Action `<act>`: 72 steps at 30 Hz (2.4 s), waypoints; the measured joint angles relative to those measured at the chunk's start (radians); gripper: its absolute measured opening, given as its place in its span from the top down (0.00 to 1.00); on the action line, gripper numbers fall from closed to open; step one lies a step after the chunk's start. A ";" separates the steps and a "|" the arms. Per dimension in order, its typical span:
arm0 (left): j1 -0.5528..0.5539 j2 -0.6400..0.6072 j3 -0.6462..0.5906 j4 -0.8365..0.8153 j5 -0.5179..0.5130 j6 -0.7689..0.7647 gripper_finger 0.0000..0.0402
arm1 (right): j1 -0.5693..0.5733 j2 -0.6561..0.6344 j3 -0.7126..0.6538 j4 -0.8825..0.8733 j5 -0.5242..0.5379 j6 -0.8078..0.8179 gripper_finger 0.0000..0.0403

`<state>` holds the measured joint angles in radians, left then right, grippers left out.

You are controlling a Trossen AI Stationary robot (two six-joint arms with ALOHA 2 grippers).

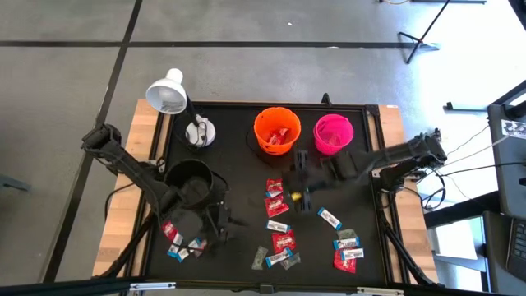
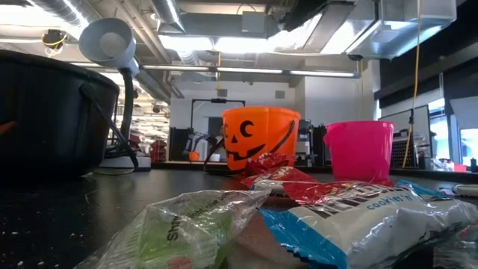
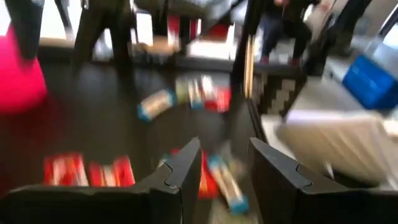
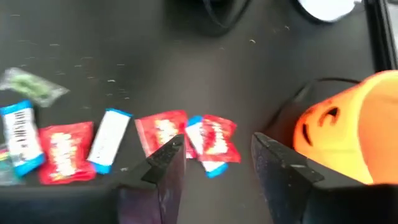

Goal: Sort candy
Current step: Put the red candy into the orange bucket

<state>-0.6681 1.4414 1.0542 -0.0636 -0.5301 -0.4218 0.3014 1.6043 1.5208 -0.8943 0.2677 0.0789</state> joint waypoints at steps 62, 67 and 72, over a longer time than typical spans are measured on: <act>-0.032 -0.001 0.000 -0.284 -0.228 -0.352 0.70 | -0.125 0.150 -0.766 1.076 -0.027 0.237 0.93; -0.032 -0.001 0.000 -0.284 -0.228 -0.352 0.70 | -0.125 0.146 -0.752 1.077 -0.052 0.211 0.98; -0.032 -0.001 0.000 -0.288 -0.239 -0.352 0.70 | -0.124 0.127 -0.714 1.069 -0.080 0.173 0.86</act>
<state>-0.6998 1.4403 1.0538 -0.3511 -0.7689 -0.7738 0.1772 1.7309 0.8067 0.1746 0.1878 0.2521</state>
